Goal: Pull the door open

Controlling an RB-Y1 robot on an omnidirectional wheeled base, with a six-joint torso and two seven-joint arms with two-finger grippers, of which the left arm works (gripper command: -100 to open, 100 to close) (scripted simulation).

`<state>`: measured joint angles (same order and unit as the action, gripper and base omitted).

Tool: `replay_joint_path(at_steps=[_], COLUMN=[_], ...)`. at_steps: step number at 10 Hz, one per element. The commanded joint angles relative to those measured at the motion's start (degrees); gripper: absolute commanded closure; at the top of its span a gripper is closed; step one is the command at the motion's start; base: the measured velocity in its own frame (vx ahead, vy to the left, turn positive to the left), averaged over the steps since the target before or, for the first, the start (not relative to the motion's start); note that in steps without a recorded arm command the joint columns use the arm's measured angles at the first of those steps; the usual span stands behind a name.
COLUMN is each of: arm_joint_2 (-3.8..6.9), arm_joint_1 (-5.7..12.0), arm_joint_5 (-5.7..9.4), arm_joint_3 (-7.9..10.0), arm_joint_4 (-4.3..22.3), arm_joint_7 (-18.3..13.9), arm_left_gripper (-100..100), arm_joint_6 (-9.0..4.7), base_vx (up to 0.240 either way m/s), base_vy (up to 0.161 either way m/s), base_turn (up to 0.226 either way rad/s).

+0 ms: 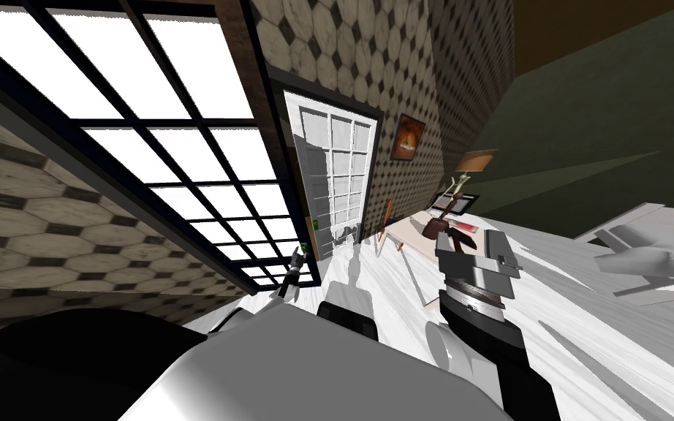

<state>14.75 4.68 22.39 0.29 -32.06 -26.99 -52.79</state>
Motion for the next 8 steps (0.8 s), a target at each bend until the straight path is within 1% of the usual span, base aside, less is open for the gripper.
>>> replay_joint_path(at_steps=[1,2,3,4,5,6,7,8], arm_joint_2=[-0.17,-0.44,-0.44,-0.73,-1.03,-1.03,-1.32,-1.32], arm_joint_1=[0.2,0.27,0.27,0.35,0.44,0.44,0.52,0.52], arm_joint_5=[0.52,1.4,1.4,2.34,3.28,3.28,4.24,4.24], arm_joint_3=[-0.17,-0.41,-0.41,-0.67,-0.93,-0.93,-1.2,-1.2], arm_joint_4=[0.21,0.0,0.0,-0.23,-0.45,-0.45,-0.68,-0.68], arm_joint_7=[-2.15,-4.15,-4.46,-6.81,-8.22,-9.16,-11.22,-11.51], arm_left_gripper=[-100,-100,-100,-100,-100,-100,-100,-100], arm_joint_6=[-0.09,0.03,0.03,0.15,0.27,0.27,0.4,0.4], base_vx=[-0.055,-0.05,-0.039,-0.049,-0.075,-0.062,-0.06,-0.044], base_vy=[0.015,0.015,0.008,0.001,0.012,0.012,0.004,0.003], base_turn=[-0.023,-0.031,-0.023,-0.049,-0.071,-0.023,-0.048,-0.02])
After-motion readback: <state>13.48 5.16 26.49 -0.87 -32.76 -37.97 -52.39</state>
